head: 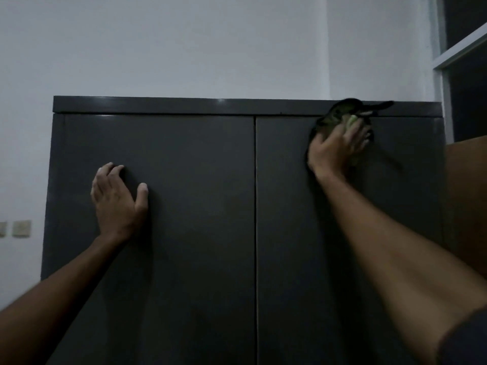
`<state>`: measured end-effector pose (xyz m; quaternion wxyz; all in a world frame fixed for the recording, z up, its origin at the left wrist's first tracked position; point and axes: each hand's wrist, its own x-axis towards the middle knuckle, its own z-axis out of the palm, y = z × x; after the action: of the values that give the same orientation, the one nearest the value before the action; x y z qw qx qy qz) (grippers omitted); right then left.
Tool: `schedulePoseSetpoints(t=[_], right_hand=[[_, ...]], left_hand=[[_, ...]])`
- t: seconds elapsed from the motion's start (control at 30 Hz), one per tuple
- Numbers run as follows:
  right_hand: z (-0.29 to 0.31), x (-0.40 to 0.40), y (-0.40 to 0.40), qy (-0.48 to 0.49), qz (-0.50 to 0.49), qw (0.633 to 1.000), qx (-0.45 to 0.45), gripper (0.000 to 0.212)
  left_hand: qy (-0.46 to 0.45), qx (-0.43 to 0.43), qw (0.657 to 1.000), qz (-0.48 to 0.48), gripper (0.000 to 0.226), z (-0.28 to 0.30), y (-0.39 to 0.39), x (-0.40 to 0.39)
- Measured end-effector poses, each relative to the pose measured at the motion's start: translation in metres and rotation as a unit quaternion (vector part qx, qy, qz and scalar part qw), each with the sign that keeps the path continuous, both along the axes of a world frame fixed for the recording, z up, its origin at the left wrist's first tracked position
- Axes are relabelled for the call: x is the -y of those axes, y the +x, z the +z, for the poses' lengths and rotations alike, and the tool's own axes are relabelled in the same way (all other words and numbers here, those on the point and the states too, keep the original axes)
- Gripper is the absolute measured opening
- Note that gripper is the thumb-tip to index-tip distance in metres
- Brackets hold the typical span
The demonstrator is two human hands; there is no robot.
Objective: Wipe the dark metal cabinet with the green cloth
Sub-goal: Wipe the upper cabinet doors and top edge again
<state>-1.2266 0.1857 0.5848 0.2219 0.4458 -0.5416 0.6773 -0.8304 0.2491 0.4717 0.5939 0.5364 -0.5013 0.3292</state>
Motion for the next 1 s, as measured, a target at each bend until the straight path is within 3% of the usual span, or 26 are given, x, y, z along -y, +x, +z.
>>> schedulePoseSetpoints(t=[0.07, 0.17, 0.27, 0.33, 0.5, 0.57, 0.67, 0.73, 0.8, 0.87, 0.9, 1.0], right_hand=[[0.001, -0.006, 0.045, -0.030, -0.007, 0.989, -0.145, 0.067], [-0.003, -0.003, 0.076, -0.081, 0.022, 0.928, -0.363, 0.060], [0.008, 0.007, 0.038, -0.097, 0.008, 0.890, -0.446, 0.053], [0.016, 0.014, -0.004, -0.102, 0.005, 0.910, -0.401, 0.052], [0.017, 0.026, -0.141, -0.066, -0.023, 0.984, -0.162, 0.055], [0.021, 0.025, -0.180, -0.049, -0.045, 0.997, -0.049, 0.053], [0.044, 0.024, -0.179, -0.023, -0.036, 0.995, 0.093, 0.056], [0.052, 0.021, -0.154, -0.045, -0.036, 0.998, 0.035, 0.057], [0.049, 0.024, -0.136, -0.080, -0.023, 0.985, -0.153, 0.056], [0.046, 0.028, -0.147, -0.084, -0.010, 0.962, -0.258, 0.055], [0.048, 0.030, -0.162, -0.085, -0.023, 0.967, -0.240, 0.055], [0.044, 0.037, -0.214, -0.046, -0.042, 0.998, -0.017, 0.050]], left_hand=[[-0.002, 0.053, 0.999, -0.007, 0.070, 0.003, -0.015, 0.004], [0.000, 0.146, 0.989, -0.038, 0.070, 0.006, -0.051, 0.012], [-0.002, 0.229, 0.971, -0.063, 0.068, 0.008, -0.093, 0.024], [0.007, 0.264, 0.962, -0.075, 0.070, 0.010, -0.113, 0.031], [-0.001, 0.263, 0.964, -0.041, 0.073, 0.010, -0.128, 0.046], [-0.004, 0.264, 0.964, -0.033, 0.074, 0.010, -0.129, 0.048], [-0.010, 0.263, 0.964, -0.027, 0.074, 0.008, -0.130, 0.048], [-0.010, 0.267, 0.963, -0.024, 0.075, 0.008, -0.130, 0.048], [-0.013, 0.266, 0.964, -0.019, 0.075, 0.008, -0.130, 0.049], [-0.016, 0.265, 0.964, -0.016, 0.075, 0.008, -0.130, 0.050], [-0.017, 0.265, 0.964, -0.015, 0.075, 0.008, -0.130, 0.051], [-0.020, 0.262, 0.965, -0.010, 0.075, 0.007, -0.132, 0.050]])
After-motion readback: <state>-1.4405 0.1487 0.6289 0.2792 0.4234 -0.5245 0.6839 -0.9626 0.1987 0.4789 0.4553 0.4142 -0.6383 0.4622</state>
